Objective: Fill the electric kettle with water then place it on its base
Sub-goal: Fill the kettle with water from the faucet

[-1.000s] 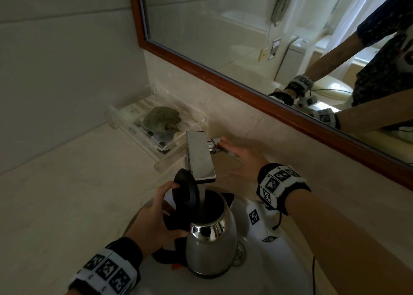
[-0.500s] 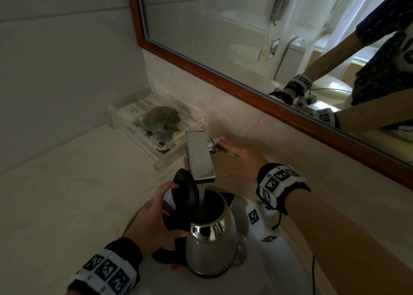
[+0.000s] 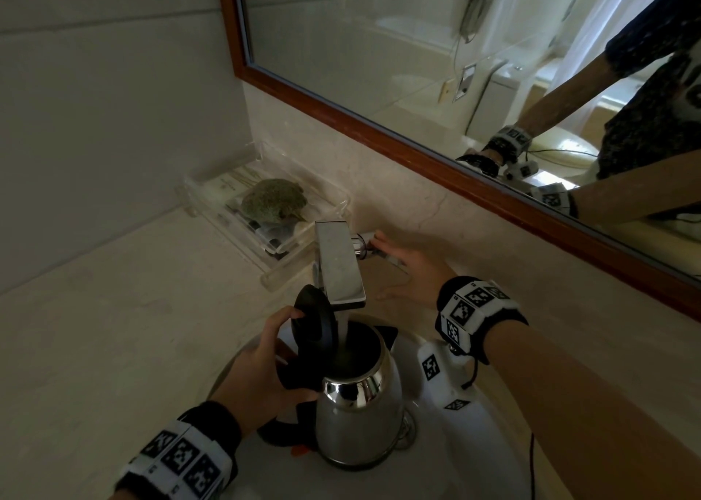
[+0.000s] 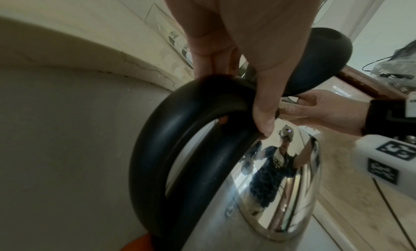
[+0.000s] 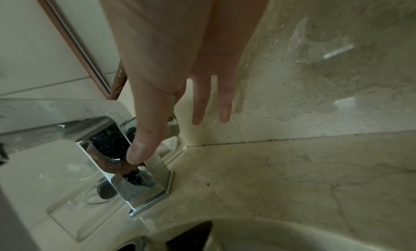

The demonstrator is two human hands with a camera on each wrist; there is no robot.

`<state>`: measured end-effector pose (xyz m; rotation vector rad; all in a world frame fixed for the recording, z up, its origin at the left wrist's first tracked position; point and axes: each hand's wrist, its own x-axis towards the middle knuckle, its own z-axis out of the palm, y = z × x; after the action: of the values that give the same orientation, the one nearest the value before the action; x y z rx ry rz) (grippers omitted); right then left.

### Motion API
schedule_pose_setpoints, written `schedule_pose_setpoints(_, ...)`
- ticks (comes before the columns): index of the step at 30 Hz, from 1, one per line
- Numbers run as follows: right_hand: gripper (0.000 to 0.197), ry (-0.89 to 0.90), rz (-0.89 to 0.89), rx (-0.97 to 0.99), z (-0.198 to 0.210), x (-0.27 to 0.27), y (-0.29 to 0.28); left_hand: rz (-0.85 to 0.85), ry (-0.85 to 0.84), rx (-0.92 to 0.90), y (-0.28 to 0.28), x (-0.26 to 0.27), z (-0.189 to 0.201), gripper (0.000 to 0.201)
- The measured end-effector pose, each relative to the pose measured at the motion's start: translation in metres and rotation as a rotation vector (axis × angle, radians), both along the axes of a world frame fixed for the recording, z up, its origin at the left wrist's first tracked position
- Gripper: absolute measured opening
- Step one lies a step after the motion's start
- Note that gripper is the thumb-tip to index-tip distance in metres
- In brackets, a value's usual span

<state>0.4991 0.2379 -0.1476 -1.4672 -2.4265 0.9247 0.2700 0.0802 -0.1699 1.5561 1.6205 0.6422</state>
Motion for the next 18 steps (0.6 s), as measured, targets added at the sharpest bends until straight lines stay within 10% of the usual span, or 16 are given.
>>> schedule_pose_setpoints(18, 0.084, 0.008, 0.003, 0.035, -0.0068, 0.0023, 0.0038, -0.002, -0.023, 0.008, -0.0006, -0.0011, -0.0024, 0.099)
